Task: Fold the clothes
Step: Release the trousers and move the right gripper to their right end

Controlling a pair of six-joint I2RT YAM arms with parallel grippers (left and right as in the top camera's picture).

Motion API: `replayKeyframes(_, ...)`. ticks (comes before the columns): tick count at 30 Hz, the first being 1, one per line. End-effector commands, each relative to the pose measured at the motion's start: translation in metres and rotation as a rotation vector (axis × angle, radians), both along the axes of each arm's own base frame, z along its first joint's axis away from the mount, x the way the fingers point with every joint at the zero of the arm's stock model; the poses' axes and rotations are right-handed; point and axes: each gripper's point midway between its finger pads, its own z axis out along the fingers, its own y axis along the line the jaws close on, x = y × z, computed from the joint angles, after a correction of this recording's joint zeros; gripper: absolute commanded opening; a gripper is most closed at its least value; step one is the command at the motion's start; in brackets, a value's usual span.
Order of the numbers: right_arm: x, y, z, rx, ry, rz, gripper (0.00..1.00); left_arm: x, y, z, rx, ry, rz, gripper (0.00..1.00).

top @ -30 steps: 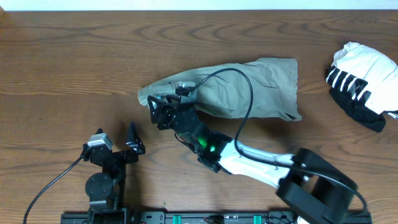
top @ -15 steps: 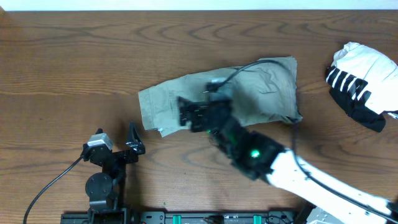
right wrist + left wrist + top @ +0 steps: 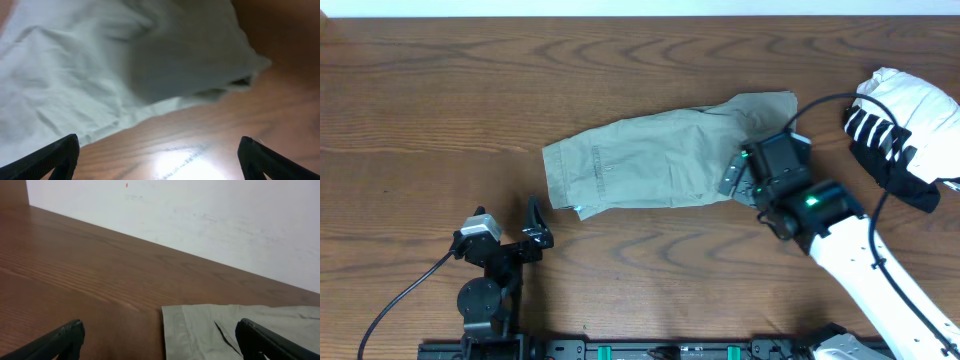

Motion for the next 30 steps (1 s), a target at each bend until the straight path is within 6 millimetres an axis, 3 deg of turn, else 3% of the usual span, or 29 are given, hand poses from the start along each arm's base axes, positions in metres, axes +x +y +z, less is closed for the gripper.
replayKeyframes(1, -0.003, -0.004, 0.001, 0.097, 0.038, -0.032, 0.99, -0.001, 0.003, -0.016, 0.009, 0.049, 0.014, 0.98)
replayKeyframes(10, -0.021, -0.045, -0.011, 0.096, 0.161, -0.164, 0.99, -0.001, 0.003, -0.016, 0.009, 0.049, 0.014, 0.98)
replayKeyframes(17, -0.028, -0.052, -0.014, 0.086, 0.193, -0.181, 0.99, -0.001, 0.002, -0.016, 0.007, 0.048, 0.009, 0.98)
replayKeyframes(20, -0.034, -0.054, -0.016, 0.064, 0.217, -0.169, 0.99, 0.0, -0.008, -0.015, -0.062, 0.043, -0.038, 0.98)
replayKeyframes(25, -0.04, -0.059, -0.017, 0.016, 0.238, -0.129, 0.99, -0.017, -0.089, 0.023, -0.313, -0.041, -0.515, 0.98)
replayKeyframes(28, -0.039, -0.059, -0.017, 0.019, 0.233, -0.13, 0.99, -0.031, -0.11, 0.04, -0.328, -0.085, -0.667, 0.98)
replayKeyframes(30, -0.037, -0.059, -0.017, 0.02, 0.228, -0.129, 0.99, -0.036, -0.117, 0.041, -0.359, -0.069, -0.718, 0.98)
